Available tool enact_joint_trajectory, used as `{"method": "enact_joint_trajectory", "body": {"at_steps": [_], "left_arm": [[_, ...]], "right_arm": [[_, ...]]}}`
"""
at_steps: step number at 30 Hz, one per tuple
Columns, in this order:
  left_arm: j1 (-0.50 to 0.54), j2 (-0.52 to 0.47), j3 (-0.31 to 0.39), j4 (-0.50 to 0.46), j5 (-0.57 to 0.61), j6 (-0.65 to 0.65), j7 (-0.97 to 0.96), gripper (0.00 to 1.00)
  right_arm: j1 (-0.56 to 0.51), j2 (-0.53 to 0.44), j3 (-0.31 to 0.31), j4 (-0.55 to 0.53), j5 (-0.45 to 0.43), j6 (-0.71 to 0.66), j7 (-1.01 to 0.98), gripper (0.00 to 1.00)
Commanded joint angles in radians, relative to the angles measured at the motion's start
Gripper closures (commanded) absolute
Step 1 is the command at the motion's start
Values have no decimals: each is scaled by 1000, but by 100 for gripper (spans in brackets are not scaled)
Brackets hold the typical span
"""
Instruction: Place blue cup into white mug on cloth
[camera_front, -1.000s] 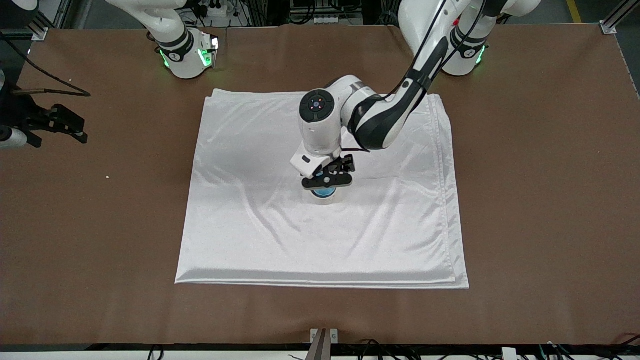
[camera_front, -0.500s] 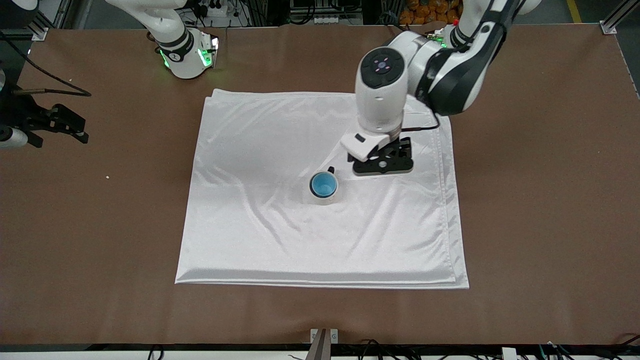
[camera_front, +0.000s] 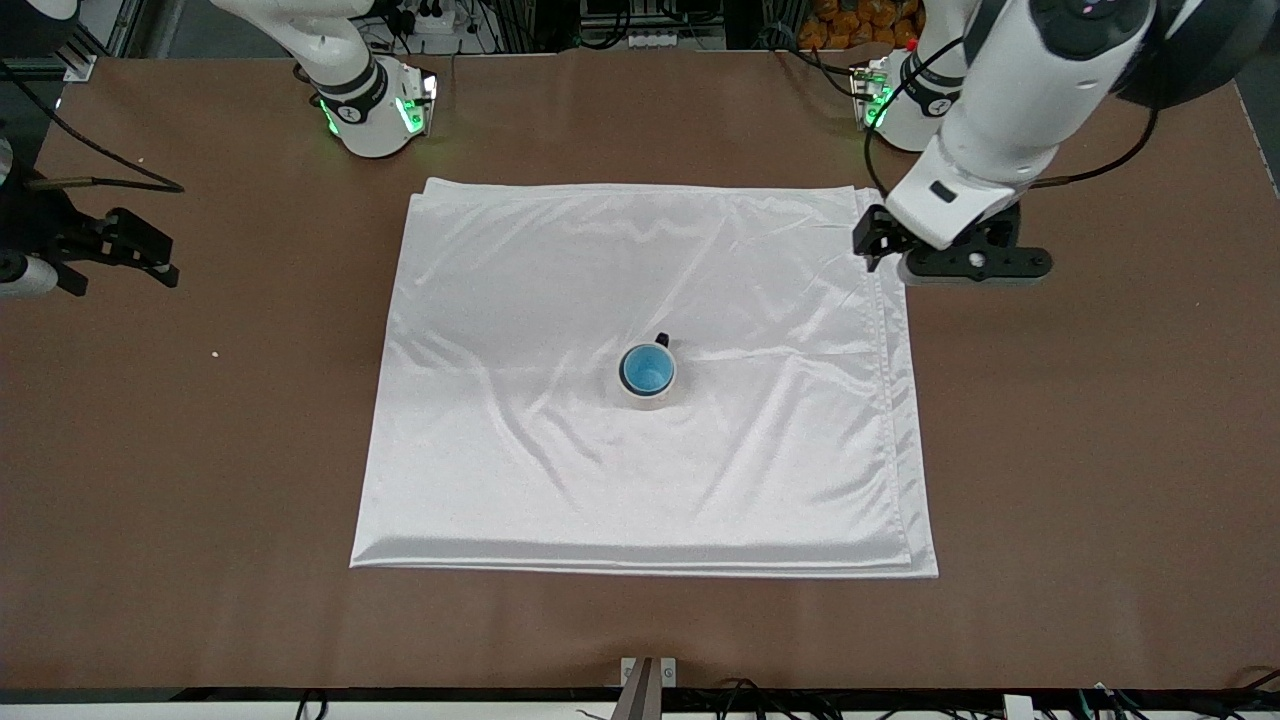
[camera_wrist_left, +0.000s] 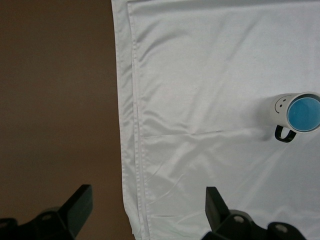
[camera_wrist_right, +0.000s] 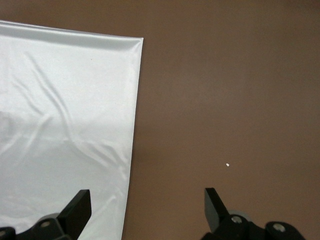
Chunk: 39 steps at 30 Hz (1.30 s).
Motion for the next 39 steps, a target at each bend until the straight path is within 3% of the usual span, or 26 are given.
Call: {"method": "enact_joint_trajectory", "body": {"at_steps": [1,18,39], "left_arm": [[65,-47,-1,-19,-54,-8,100,0],[122,53,17,222,-63,-111,134,0],[122,79,22,231,-54,-114,145,0]], "right_arm": [[22,-3,-14,25,2,-5,-3,0],[14,9,-11,49,11,-5,-3,0],[11,11,-11,49,17,-11,-1,0]]}}
